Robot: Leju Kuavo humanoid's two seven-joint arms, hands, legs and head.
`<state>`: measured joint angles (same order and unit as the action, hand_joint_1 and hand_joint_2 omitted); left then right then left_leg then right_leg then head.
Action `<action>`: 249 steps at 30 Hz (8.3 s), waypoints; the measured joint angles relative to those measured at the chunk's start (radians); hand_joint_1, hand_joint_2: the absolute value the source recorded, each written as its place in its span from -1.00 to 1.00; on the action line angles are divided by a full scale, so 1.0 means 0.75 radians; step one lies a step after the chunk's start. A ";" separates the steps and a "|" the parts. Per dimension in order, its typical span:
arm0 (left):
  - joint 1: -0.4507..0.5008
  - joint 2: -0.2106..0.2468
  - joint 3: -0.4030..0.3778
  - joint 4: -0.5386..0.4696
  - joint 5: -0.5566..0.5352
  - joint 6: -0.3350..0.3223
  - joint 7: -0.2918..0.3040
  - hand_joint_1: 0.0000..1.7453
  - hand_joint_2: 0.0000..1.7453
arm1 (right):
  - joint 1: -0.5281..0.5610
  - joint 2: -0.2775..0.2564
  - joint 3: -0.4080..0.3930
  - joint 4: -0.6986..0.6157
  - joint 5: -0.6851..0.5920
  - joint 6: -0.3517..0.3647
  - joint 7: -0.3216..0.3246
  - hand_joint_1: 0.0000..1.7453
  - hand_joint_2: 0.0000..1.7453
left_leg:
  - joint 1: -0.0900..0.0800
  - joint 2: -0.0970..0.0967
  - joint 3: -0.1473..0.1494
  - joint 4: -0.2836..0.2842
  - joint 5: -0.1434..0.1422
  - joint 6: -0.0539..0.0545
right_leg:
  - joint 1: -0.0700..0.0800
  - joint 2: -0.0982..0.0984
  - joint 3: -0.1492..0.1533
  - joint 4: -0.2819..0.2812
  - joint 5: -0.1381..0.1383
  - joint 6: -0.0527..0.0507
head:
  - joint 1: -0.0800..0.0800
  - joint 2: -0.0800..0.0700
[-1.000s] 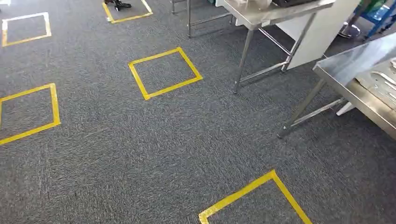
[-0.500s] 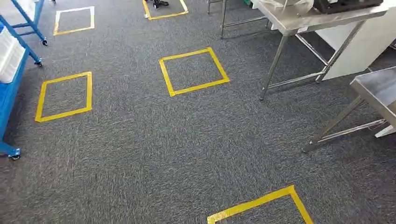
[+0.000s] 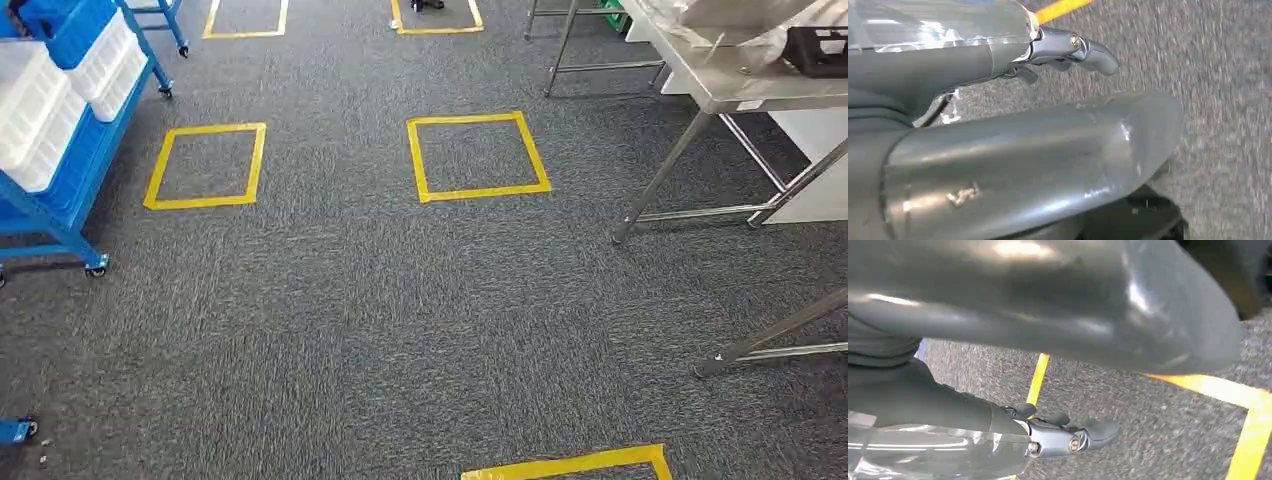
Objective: Take the parts from the cabinet and place them on the table.
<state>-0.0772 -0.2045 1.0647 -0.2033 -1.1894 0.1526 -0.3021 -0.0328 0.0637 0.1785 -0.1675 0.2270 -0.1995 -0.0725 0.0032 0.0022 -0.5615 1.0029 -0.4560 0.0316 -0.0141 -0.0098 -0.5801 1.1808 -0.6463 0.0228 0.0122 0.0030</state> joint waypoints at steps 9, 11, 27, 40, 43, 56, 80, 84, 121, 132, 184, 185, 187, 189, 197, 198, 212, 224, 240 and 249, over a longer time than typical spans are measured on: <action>0.000 0.000 0.000 0.000 -0.002 0.007 0.014 -1.00 -1.00 | 0.002 -0.001 0.017 0.003 0.026 0.019 0.013 -1.00 -1.00 | -0.002 -0.153 -0.015 0.017 0.004 -0.025 | 0.004 0.119 0.056 -0.218 0.181 -0.030 | 0.001 0.000; 0.005 0.000 0.000 0.000 -0.002 0.009 0.014 -1.00 -1.00 | -0.005 -0.001 0.022 0.003 0.031 0.024 0.013 -1.00 -1.00 | 0.004 -0.182 -0.019 0.009 0.011 -0.043 | 0.010 0.098 0.058 -0.220 0.184 -0.040 | 0.000 -0.001; 0.009 0.008 0.000 0.000 -0.012 0.012 0.015 -1.00 -1.00 | -0.015 0.003 0.056 0.004 0.070 0.037 0.023 -1.00 -1.00 | -0.006 0.041 0.002 0.000 -0.011 -0.029 | 0.013 -0.160 0.111 -0.247 0.163 -0.021 | -0.012 0.000; 0.001 0.011 0.000 0.000 -0.021 0.015 0.021 -1.00 -1.00 | -0.001 0.002 0.079 0.006 0.094 0.040 0.032 -1.00 -1.00 | -0.001 -0.162 -0.001 0.000 0.008 -0.031 | 0.007 0.128 0.055 -0.227 0.195 -0.039 | 0.001 -0.001; 0.005 0.011 0.000 0.000 -0.021 0.018 0.032 -1.00 -1.00 | -0.008 0.003 0.081 0.006 0.098 0.038 0.036 -1.00 -1.00 | 0.002 -0.162 -0.011 0.015 -0.002 -0.052 | -0.003 0.071 0.070 -0.247 0.205 -0.062 | -0.002 0.000; 0.001 0.010 0.000 0.000 -0.020 0.019 0.036 -1.00 -1.00 | -0.007 0.002 0.084 0.006 0.099 0.037 0.039 -1.00 -1.00 | -0.006 0.062 0.008 0.011 -0.009 -0.047 | 0.022 -0.145 0.101 -0.240 0.168 -0.045 | -0.011 -0.001; 0.006 0.010 0.004 0.000 -0.019 0.020 0.043 -1.00 -1.00 | -0.001 0.005 0.097 0.006 0.119 0.041 0.041 -1.00 -1.00 | 0.009 -0.014 -0.175 0.396 -0.171 -0.086 | 0.004 -0.068 0.049 -0.228 0.207 -0.074 | -0.012 -0.001; 0.000 0.010 0.004 0.000 -0.020 0.020 0.043 -1.00 -1.00 | -0.002 0.005 0.099 0.006 0.125 0.048 0.041 -1.00 -1.00 | -0.005 0.122 0.030 0.008 -0.031 -0.067 | 0.016 -0.125 0.062 -0.215 0.190 -0.053 | -0.013 0.000; 0.000 0.014 0.010 0.000 -0.028 0.021 0.036 -1.00 -1.00 | -0.014 0.005 0.115 0.005 0.154 0.056 0.041 -1.00 -1.00 | 0.001 0.022 0.021 -0.009 0.013 -0.007 | 0.008 -0.036 0.051 -0.133 0.107 -0.017 | -0.009 -0.001; -0.001 0.012 0.010 0.000 -0.029 0.020 0.036 -1.00 -1.00 | -0.012 0.003 0.115 0.006 0.154 0.056 0.043 -1.00 -1.00 | 0.001 -0.154 -0.010 0.020 0.014 -0.046 | -0.005 0.097 0.040 -0.197 0.203 -0.019 | -0.011 0.000; 0.000 0.003 0.078 0.000 0.059 -0.038 0.095 -1.00 -1.00 | -0.005 0.005 0.112 0.006 0.135 0.035 0.054 -1.00 -1.00 | -0.004 0.014 0.024 0.014 -0.010 -0.040 | 0.011 -0.056 0.055 -0.222 0.212 -0.028 | -0.022 0.000; 0.000 0.003 0.082 0.000 0.065 -0.045 0.095 -1.00 -1.00 | -0.005 0.005 0.112 0.006 0.136 0.035 0.055 -1.00 -1.00 | -0.004 0.014 0.024 0.014 -0.010 -0.040 | 0.011 -0.056 0.055 -0.222 0.212 -0.028 | -0.022 -0.001; 0.000 0.003 0.088 0.000 0.075 -0.055 0.095 -1.00 -1.00 | -0.005 0.005 0.112 0.006 0.136 0.035 0.056 -1.00 -1.00 | -0.004 0.014 0.024 0.014 -0.010 -0.040 | 0.011 -0.056 0.055 -0.222 0.212 -0.028 | -0.022 0.000; 0.000 0.003 0.092 0.000 0.075 -0.055 0.095 -1.00 -1.00 | -0.005 0.005 0.112 0.006 0.136 0.035 0.061 -1.00 -1.00 | -0.004 0.014 0.024 0.014 -0.010 -0.040 | 0.011 -0.056 0.055 -0.222 0.212 -0.028 | -0.022 0.000; -0.001 0.003 0.105 0.000 0.076 -0.056 0.095 -1.00 -1.00 | -0.005 0.005 0.112 0.006 0.136 0.035 0.063 -1.00 -1.00 | -0.004 0.014 0.024 0.014 -0.010 -0.040 | 0.011 -0.056 0.055 -0.222 0.212 -0.028 | -0.022 -0.001; -0.001 0.003 0.107 0.000 0.077 -0.056 0.095 -1.00 -1.00 | -0.005 0.005 0.112 0.006 0.136 0.036 0.064 -1.00 -1.00 | -0.004 0.014 0.024 0.014 -0.010 -0.040 | 0.011 -0.056 0.055 -0.222 0.212 -0.028 | -0.022 -0.001; -0.003 0.003 0.116 0.000 0.091 -0.078 0.100 -1.00 -1.00 | -0.004 0.004 0.111 0.006 0.136 0.040 0.064 -1.00 -1.00 | -0.004 0.014 0.024 0.014 -0.010 -0.040 | 0.011 -0.056 0.055 -0.222 0.212 -0.028 | -0.022 0.000; -0.002 0.004 0.116 0.000 0.077 -0.077 0.099 -1.00 -1.00 | -0.005 0.004 0.111 0.006 0.136 0.041 0.064 -1.00 -1.00 | -0.016 0.014 0.012 0.023 -0.017 -0.023 | -0.003 -0.058 0.056 -0.227 0.215 -0.009 | -0.022 0.000; -0.004 -0.001 0.116 0.000 0.076 -0.080 0.099 -1.00 -1.00 | 0.007 0.000 0.110 0.006 0.137 0.041 0.065 -1.00 -1.00 | 0.007 -0.032 0.055 0.005 -0.049 -0.062 | -0.013 0.021 0.007 -0.191 0.217 -0.013 | -0.010 0.000; 0.003 -0.001 0.116 0.000 0.074 -0.080 0.100 -1.00 -1.00 | 0.008 0.002 0.110 0.006 0.137 0.041 0.065 -1.00 -1.00 | 0.011 -0.013 -0.149 0.325 -0.088 -0.075 | -0.005 0.007 0.087 -0.200 0.161 -0.055 | -0.024 0.000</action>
<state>-0.0752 -0.2049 1.1517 -0.2033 -1.1337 0.0927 -0.2274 -0.0265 0.0649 0.2609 -0.1629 0.3296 -0.1686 -0.0237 0.0117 -0.0073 -0.6729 1.2468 -0.5220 -0.0243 -0.0182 -0.0043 -0.5149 1.0307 -0.5258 -0.0182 -0.0061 0.0031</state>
